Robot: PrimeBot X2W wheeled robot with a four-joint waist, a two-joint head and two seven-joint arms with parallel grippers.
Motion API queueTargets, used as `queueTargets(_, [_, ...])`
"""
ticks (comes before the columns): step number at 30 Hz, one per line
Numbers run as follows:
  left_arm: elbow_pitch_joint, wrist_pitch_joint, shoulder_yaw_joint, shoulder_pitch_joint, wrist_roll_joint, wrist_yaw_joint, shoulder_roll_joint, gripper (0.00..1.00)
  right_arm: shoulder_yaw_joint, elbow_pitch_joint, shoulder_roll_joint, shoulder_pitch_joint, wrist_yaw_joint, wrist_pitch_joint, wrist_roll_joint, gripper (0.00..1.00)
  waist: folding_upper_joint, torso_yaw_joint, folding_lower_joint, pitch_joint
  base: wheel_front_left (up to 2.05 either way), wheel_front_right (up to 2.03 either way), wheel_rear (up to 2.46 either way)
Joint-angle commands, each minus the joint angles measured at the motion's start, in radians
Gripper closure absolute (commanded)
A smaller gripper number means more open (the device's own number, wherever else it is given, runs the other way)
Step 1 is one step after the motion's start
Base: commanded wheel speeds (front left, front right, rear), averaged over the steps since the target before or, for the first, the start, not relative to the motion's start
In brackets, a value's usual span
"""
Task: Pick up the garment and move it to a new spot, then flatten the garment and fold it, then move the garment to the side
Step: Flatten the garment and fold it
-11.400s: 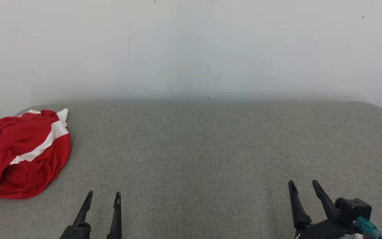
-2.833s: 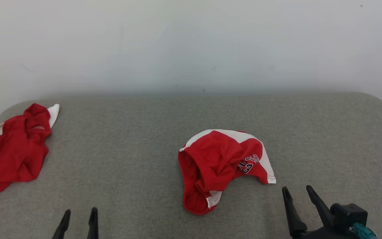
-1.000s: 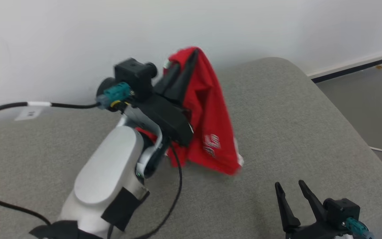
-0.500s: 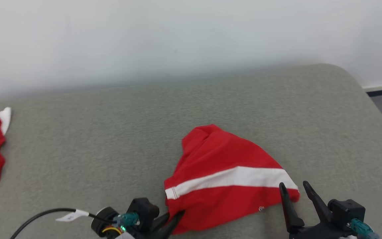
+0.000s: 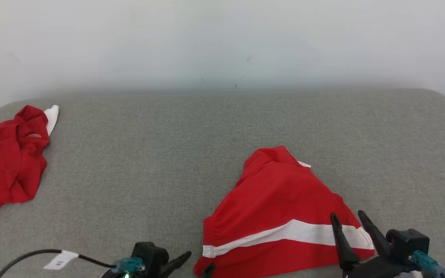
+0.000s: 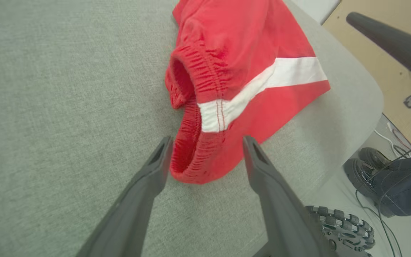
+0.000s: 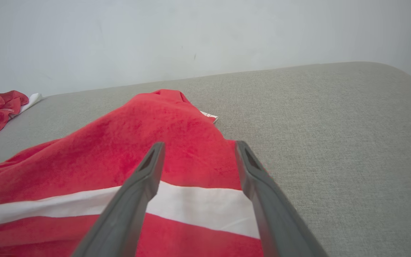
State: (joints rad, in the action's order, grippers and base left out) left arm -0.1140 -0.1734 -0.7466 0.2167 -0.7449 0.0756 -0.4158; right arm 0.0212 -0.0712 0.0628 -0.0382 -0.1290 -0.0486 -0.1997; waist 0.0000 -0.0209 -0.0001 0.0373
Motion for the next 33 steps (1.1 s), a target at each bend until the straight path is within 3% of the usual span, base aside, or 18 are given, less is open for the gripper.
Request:
queueTargets(1, [0.014,-0.003,0.009,-0.012,-0.012,0.001,-0.007,0.0,-0.005,0.01,0.008,-0.001,-0.003,-0.002,0.007,0.0,0.0,-0.007,0.0001,-0.003,0.0,0.0,0.0])
queueTargets(10, [0.007,-0.034,0.028,0.034,-0.036,0.004,-0.027,0.0,0.004,0.02,0.013,-0.006,-0.003,-0.016,-0.002,0.0,0.0,-0.05,0.0001,-0.01,0.0,0.0,0.0])
queueTargets(12, [-0.005,-0.038,0.026,0.038,-0.039,0.003,-0.021,0.16,0.006,0.02,0.012,-0.008,-0.003,-0.017,-0.004,0.0,0.0,-0.061,0.0001,-0.01,0.0,0.0,0.0])
queueTargets(13, [-0.01,-0.039,0.025,0.041,-0.041,0.002,-0.018,0.33,0.006,0.019,0.011,-0.009,-0.003,-0.017,-0.005,0.0,0.0,-0.065,0.0001,-0.01,0.0,0.0,0.0])
queueTargets(15, [-0.014,-0.04,0.027,0.042,-0.046,0.001,-0.015,0.37,0.006,0.018,0.012,-0.01,-0.003,-0.017,-0.006,0.0,0.0,-0.07,0.0001,-0.01,0.0,0.0,0.0])
queueTargets(16, [-0.015,-0.044,0.027,0.043,-0.047,0.0,-0.015,0.55,0.005,0.018,0.013,-0.011,-0.003,-0.016,-0.006,0.0,0.0,-0.073,0.0001,-0.009,0.0,0.0,0.0])
queueTargets(18, [-0.019,-0.049,0.027,0.042,-0.054,-0.003,-0.017,0.75,0.003,0.019,0.014,-0.014,-0.003,-0.016,-0.007,0.0,0.0,-0.078,0.0001,-0.009,0.0,0.0,0.0])
queueTargets(19, [-0.02,-0.055,0.026,0.039,-0.056,-0.004,-0.021,0.98,0.003,0.019,0.015,-0.015,-0.003,-0.016,-0.007,0.0,0.0,-0.081,0.0001,-0.009,0.0,0.0,0.0])
queueTargets(26, [-0.006,-0.076,0.02,0.016,-0.064,-0.014,-0.037,1.0,-0.003,0.015,0.014,-0.022,-0.003,-0.021,-0.008,0.0,0.0,-0.082,0.0001,-0.004,0.0,0.0,0.0])
queueTargets(33, [0.017,-0.046,0.024,0.041,-0.025,-0.04,-0.037,1.0,-0.068,-0.034,0.051,-0.025,-0.003,-0.068,0.074,0.0,0.0,-0.063,0.0001,0.033,0.0,0.0,0.0])
